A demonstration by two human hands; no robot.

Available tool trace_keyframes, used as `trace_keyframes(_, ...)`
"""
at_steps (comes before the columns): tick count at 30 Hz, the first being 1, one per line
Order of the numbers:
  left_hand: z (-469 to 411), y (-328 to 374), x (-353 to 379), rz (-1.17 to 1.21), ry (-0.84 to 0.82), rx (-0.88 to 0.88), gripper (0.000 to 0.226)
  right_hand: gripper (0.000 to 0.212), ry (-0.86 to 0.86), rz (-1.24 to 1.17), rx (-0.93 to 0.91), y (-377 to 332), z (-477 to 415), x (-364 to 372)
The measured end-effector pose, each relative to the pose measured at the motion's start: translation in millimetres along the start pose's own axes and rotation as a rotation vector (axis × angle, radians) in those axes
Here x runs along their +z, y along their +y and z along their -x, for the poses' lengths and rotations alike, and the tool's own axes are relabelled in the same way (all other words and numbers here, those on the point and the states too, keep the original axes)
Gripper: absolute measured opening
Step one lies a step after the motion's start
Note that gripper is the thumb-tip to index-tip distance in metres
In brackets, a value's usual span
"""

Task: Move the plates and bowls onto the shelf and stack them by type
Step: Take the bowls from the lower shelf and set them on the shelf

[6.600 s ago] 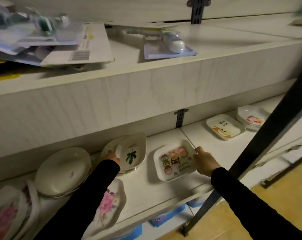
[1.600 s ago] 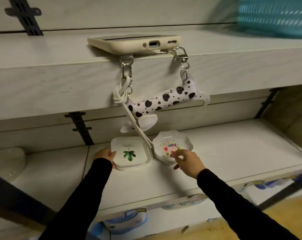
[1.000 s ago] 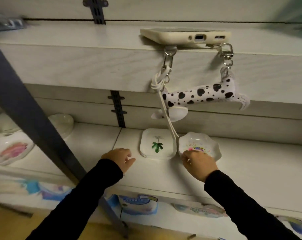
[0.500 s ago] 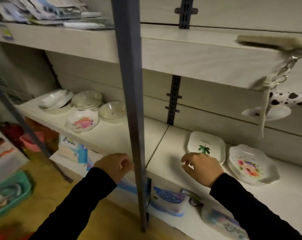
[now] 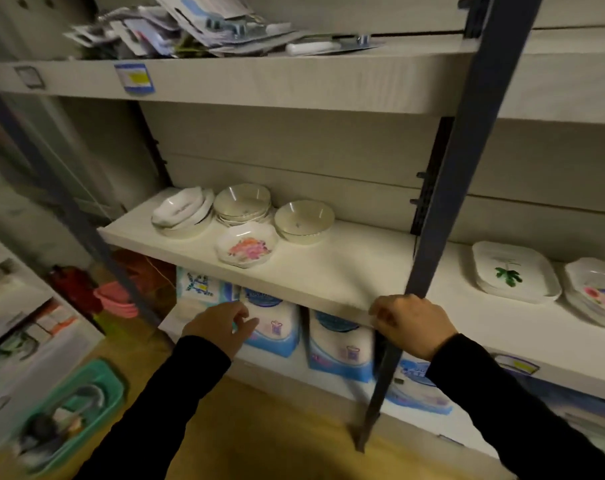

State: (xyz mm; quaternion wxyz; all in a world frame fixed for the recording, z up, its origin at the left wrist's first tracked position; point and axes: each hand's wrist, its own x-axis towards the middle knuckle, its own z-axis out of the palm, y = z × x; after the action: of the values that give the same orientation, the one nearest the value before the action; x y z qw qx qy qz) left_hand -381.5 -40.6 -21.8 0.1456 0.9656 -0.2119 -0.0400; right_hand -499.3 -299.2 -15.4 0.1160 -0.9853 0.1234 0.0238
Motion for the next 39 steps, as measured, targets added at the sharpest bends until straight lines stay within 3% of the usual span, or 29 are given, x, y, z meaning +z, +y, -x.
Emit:
trace_keyframes(10,-56.7,-56.8,-19.7,0.047,0.030,-0.017,0.023,0.029,-0.034,0.001,0.028,-64.1,-63.6,9.4)
trace_keyframes(22,-193.7,-116.2,-48.4,0.011,-0.025,0.017,0.018,0.035,-0.112,-0.045,0.210,-108.8,-210.7,28.8)
trace_keyframes(24,-212.2,-125.5,-50.1,0.017,-0.041,0.010,0.023,0.039,-0.138,-0.062,0.259,-116.8,-229.7,33.5)
trace_keyframes(27,-234.2,-139.0,-48.1,0.026,-0.096,0.020,0.013,0.049,-0.235,-0.132,0.355,-133.2,-252.3,50.6)
trace_keyframes(33,-279.3,-151.8,-46.2,0.032,-0.169,0.169,0.014,0.060,-0.294,-0.275,0.579,-157.3,-287.7,83.3)
trace_keyframes(39,-309.0,-163.4,-44.3,-0.028,-0.265,0.308,0.015,0.040,-0.277,-0.335,0.788,-175.8,-297.7,97.9)
